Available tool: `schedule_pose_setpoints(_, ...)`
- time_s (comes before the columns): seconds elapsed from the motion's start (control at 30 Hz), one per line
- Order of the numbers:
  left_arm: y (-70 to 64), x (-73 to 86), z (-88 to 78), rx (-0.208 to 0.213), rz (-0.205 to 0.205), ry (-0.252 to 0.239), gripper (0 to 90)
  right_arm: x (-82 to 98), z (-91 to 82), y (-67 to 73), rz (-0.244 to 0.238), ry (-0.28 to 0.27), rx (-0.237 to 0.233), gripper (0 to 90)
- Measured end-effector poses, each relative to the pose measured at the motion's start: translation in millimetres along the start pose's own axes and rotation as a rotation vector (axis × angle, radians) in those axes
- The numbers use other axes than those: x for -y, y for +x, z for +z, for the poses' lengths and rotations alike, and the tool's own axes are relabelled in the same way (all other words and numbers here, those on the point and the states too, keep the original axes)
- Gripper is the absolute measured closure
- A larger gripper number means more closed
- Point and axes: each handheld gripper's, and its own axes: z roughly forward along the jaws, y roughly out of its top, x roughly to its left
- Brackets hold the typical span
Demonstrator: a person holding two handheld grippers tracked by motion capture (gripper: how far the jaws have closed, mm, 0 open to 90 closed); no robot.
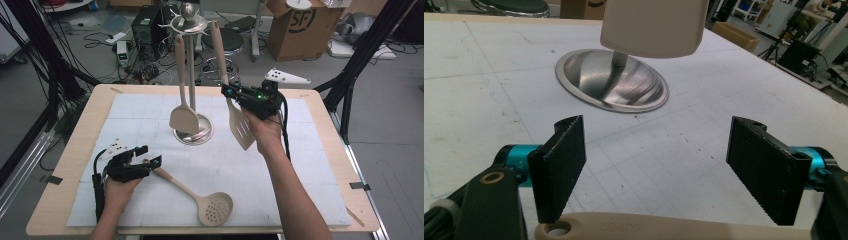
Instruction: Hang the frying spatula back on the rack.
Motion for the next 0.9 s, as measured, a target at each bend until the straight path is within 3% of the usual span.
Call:
schedule_pose_setpoints(0.1, -1.0, -0.2, 0.3, 0.003, 0.001, 0.001, 24.4, 4.0, -2.3, 6.6, -0.024, 0.018, 0.013, 78.1)
schedule_pose_setpoints(0.37, -0.9, -0.2, 0.2, 0.0, 0.001, 0.001, 24.4, 7.9, 0.8, 3.4, -0.018, 0.052, 0.036, 78.2)
schedule_pose_setpoints(0.77, -0.5, -0.1, 0.0, 0.0, 0.001, 0.003, 24.4, 12.7, 19.3, 1.2, -0.043, 0.097, 0.065, 77.7)
schedule_pose_setpoints(0.83, -0.3, -0.1, -0.3, -0.002, 0.001, 0.002, 24.4, 14.1, 22.0, 1.6, -0.06, 0.102, 0.087, 75.6)
schedule_pose_setpoints(0.9, -0.2, -0.3, -0.9, -0.001, 0.0, 0.001, 24.4, 14.2, 22.1, 1.2, -0.059, 0.094, 0.103, 67.5)
